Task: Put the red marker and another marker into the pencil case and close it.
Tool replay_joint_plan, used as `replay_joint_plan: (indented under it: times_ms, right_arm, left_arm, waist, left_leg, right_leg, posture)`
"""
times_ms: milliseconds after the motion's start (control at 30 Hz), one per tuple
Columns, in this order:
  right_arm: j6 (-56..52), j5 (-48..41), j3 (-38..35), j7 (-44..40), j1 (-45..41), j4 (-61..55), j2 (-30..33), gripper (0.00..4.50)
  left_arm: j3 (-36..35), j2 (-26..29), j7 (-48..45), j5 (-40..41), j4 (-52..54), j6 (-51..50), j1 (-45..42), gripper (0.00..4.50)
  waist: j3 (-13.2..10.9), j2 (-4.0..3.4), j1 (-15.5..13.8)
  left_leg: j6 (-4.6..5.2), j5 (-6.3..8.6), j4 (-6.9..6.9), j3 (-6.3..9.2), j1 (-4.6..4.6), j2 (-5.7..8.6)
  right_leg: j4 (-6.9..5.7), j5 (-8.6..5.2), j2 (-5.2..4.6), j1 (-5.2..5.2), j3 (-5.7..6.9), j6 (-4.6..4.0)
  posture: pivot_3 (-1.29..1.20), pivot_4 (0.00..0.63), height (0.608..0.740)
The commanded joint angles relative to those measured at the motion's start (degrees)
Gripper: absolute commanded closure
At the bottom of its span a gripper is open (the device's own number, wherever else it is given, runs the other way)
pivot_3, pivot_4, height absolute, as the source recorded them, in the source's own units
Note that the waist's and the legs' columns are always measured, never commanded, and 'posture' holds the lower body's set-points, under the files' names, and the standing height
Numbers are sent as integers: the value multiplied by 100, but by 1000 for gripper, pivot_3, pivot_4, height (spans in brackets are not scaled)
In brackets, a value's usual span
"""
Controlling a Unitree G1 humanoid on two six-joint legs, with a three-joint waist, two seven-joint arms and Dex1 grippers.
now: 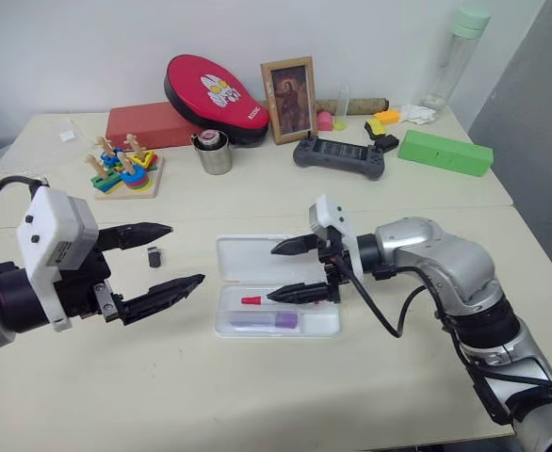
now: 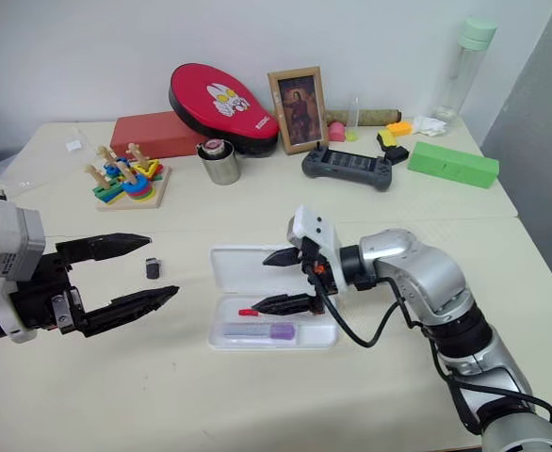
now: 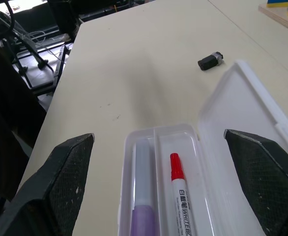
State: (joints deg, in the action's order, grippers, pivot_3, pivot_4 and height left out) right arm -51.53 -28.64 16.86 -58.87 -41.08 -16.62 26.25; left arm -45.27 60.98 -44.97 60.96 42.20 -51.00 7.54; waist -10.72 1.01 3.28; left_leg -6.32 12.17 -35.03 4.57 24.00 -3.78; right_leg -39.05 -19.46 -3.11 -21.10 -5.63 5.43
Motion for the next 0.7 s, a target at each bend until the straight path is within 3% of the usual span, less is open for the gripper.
replay_joint_plan:
  times_ms: [33,300,700]
  right_arm:
    - [-13,-235,-179,-17,62,-330,115,44]
    - [56,-265,-52,50,173,-460,226,44]
    - [84,-357,-439,16,158,-428,553,44]
  left_arm:
    - [-152,-45,66,5,44,67,12,0]
    - [-91,-52,92,-22,12,116,-8,0]
    - [-303,-388,236,-226,112,137,440,0]
  waist:
    - [0,0,1]
    - [0,0,4]
    - [0,1,-2]
  left_leg:
    - [0,0,0,0,0,0]
    - [0,0,0,0,-1,0]
    - [0,0,0,0,0,0]
  right_leg:
    - [0,0,0,0,0,0]
    - [-1,0,0,0,0,0]
    - [0,0,0,0,-1,0]
  posture:
    - [0,150,740]
    - [0,150,740]
    - [0,150,740]
